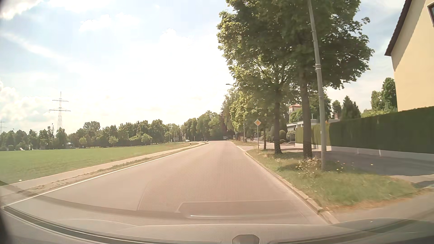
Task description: Follow the waypoints while adhering to traffic rules and regulations
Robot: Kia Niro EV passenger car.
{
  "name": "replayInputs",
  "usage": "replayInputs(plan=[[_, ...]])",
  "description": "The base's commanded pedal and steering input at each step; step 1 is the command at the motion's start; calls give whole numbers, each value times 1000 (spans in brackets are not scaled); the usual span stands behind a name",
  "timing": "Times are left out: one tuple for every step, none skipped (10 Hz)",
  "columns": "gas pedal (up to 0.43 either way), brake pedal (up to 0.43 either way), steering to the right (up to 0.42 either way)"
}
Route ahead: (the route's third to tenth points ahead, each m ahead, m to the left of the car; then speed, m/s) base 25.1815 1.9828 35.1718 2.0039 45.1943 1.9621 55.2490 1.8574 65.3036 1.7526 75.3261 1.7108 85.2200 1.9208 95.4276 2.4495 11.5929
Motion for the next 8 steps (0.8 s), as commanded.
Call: replayInputs(plan=[[130, 0, -4], [130, 0, -4], [130, 0, -4], [130, 0, -4], [130, 0, -4], [130, 0, -4], [130, 0, -4], [130, 0, -2]])
